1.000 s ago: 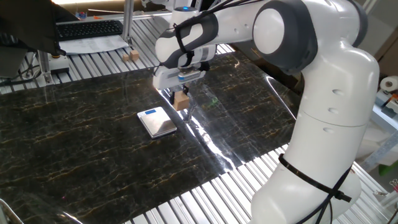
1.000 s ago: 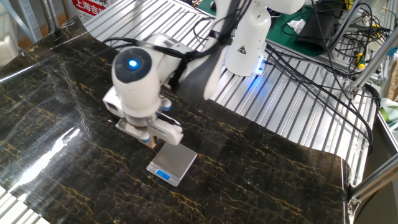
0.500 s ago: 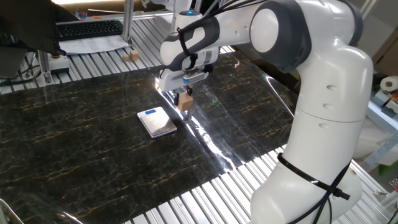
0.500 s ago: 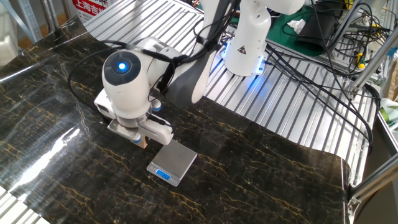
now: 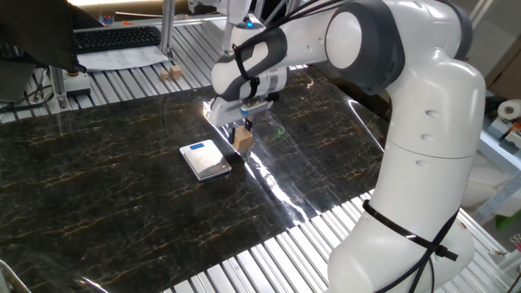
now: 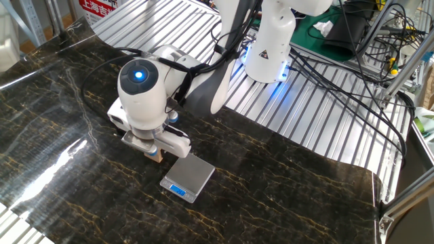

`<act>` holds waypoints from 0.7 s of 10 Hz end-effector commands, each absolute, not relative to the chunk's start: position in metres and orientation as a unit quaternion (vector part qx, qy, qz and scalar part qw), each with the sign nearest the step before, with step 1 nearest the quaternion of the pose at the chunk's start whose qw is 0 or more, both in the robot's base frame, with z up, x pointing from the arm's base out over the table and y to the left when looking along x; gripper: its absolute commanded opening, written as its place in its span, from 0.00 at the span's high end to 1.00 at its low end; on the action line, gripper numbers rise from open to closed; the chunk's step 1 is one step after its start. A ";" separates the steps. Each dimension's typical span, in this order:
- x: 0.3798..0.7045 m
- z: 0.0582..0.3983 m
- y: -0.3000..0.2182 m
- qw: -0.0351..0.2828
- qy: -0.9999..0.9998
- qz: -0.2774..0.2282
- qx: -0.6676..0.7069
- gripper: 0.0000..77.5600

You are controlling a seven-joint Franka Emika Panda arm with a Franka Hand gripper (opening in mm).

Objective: Remove the object from the scale

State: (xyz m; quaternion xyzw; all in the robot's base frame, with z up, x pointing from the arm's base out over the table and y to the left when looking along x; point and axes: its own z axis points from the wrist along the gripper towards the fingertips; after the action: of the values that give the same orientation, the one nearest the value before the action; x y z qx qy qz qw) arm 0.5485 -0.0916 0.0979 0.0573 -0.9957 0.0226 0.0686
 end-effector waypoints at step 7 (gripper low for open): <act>0.547 0.092 -0.094 0.064 -0.997 0.022 0.040 0.98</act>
State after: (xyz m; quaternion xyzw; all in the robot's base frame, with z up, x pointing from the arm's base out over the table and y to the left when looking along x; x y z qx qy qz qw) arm 0.5469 -0.0924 0.0949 0.0432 -0.9966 0.0221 0.0663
